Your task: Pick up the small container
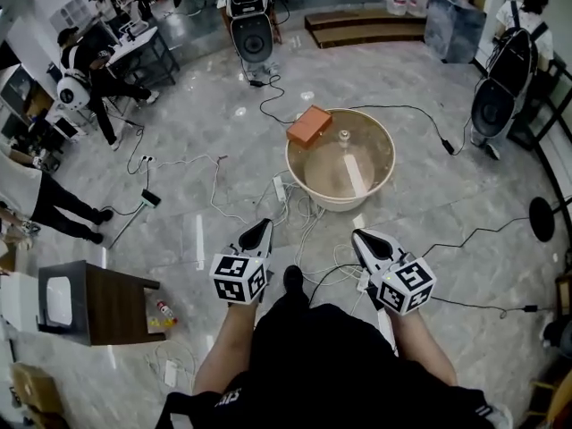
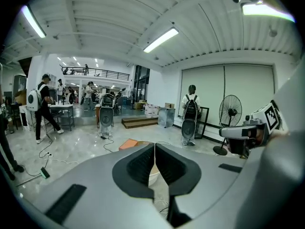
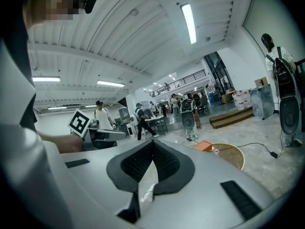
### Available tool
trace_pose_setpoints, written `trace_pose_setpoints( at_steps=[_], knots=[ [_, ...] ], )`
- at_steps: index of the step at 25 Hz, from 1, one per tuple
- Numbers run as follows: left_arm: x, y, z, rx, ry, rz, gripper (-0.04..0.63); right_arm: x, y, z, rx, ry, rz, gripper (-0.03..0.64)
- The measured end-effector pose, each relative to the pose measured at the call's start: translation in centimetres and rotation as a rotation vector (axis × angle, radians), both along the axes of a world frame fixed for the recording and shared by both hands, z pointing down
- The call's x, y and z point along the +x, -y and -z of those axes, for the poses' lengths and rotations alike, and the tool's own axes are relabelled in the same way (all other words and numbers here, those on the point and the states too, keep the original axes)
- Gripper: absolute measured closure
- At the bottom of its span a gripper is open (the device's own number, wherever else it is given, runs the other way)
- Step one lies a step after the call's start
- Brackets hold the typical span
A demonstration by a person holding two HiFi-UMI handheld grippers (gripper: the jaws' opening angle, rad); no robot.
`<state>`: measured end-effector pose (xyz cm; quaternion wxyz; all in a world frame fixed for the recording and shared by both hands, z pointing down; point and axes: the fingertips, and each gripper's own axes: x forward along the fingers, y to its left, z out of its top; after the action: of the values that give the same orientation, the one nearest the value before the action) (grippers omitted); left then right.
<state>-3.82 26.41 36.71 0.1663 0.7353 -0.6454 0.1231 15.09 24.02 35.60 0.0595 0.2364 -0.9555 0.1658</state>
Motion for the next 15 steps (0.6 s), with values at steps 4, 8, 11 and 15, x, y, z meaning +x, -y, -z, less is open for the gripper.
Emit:
trace_pose_setpoints(
  at_steps=[4, 8, 11, 15],
  knots=[
    [0.1, 3.4, -0.7, 0.007, -0.017, -0.046, 0.572, -0.1, 2.3, -0.5, -0.003, -0.014, -0.039, 0.603],
    [-1.4, 8.0, -0.5, 0.040, -0.016, -0.080, 0.572, -1.5, 6.1, -0.9, -0.006, -0.025, -0.087, 0.602],
    [-3.8, 11.8, -0.7, 0.053, -0.029, -0.100, 0.572, -3.8, 9.4, -1.2, -0.004, -0.037, -0.112, 0.601],
    [-7.7, 16.5, -0.8, 0.068, -0.045, -0.126, 0.572, -8.7, 13.3, -1.4, -0.018, -0.046, -0.109, 0.601]
  ],
)
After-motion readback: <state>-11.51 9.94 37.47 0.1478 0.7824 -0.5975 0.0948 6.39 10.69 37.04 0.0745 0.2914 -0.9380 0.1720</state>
